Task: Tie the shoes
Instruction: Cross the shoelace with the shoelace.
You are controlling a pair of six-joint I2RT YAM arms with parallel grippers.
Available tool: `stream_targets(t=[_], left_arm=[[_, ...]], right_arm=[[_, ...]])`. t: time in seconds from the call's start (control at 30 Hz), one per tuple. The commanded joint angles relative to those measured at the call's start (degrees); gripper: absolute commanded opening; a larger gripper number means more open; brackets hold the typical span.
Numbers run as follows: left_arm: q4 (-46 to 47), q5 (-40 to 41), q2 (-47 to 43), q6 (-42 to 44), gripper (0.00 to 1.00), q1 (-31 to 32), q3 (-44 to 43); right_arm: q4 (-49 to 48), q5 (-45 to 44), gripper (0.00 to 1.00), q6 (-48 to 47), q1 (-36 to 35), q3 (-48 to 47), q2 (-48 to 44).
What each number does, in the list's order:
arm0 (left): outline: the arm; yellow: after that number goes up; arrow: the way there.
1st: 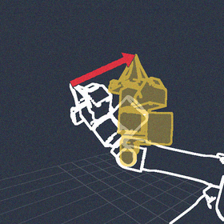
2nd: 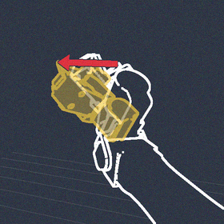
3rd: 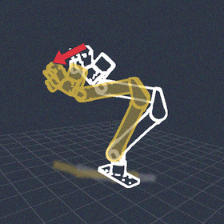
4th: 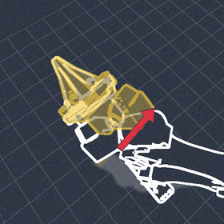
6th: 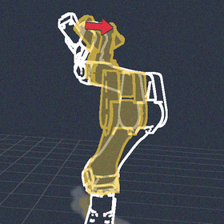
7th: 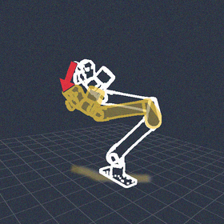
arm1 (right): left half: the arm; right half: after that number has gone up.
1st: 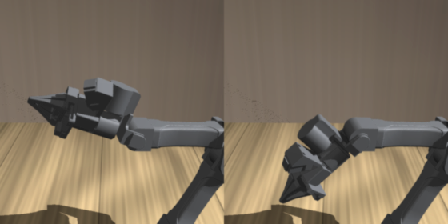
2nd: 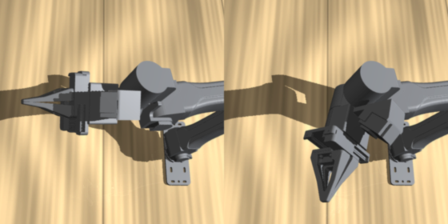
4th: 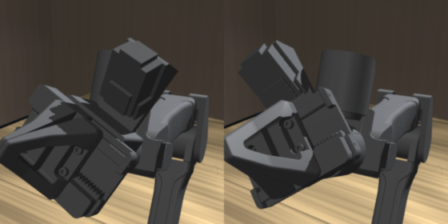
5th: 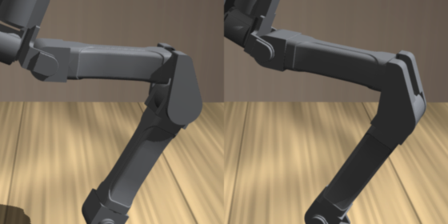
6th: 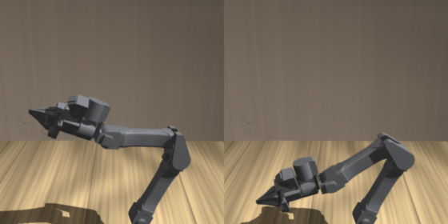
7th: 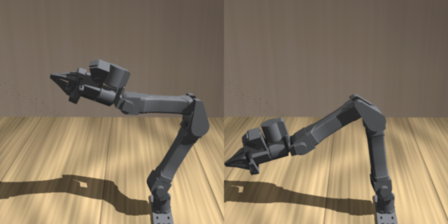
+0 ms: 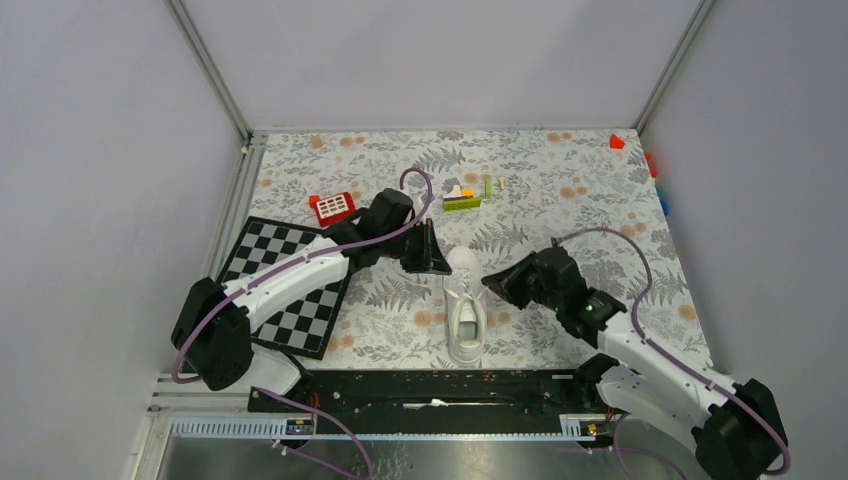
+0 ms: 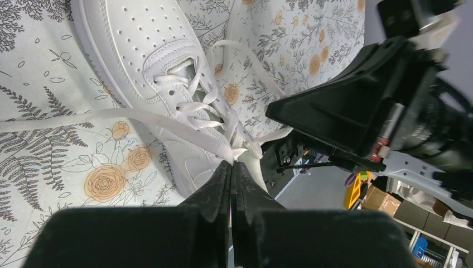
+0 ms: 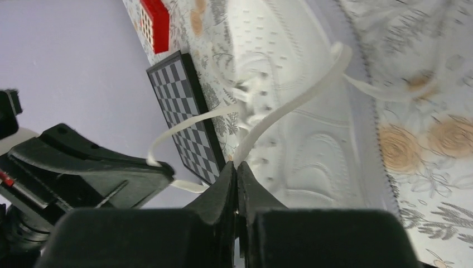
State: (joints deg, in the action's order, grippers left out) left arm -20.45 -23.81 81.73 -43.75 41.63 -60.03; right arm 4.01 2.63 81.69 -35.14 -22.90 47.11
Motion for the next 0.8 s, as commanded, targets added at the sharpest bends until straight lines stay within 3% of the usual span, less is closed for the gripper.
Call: stream_targets(t=[0.0,0.27,0.53,0.77], left_arm=[[2.96,-0.3,-0.03,0.5,0.0,0.14,-1.61],[3.05,0.03,0.25,0.37,0.0,0.19,-1.54],[2.96,0.25,0.96,0.24,0.0,0.14,-2.23],[2.87,0.08,1.42,0.15,0.0,0.19,-2.62]], right_arm=[[6.6,4.06,0.0,-16.55,0.16,-12.16,7.81],[11.8,14.09,0.01,-31.62,0.16,-24.07,18.72],[15.76,15.5,0.27,-37.01,0.17,-26.77,21.27],[17.75,13.67,0.31,-38.74,0.22,-28.66,22.6]])
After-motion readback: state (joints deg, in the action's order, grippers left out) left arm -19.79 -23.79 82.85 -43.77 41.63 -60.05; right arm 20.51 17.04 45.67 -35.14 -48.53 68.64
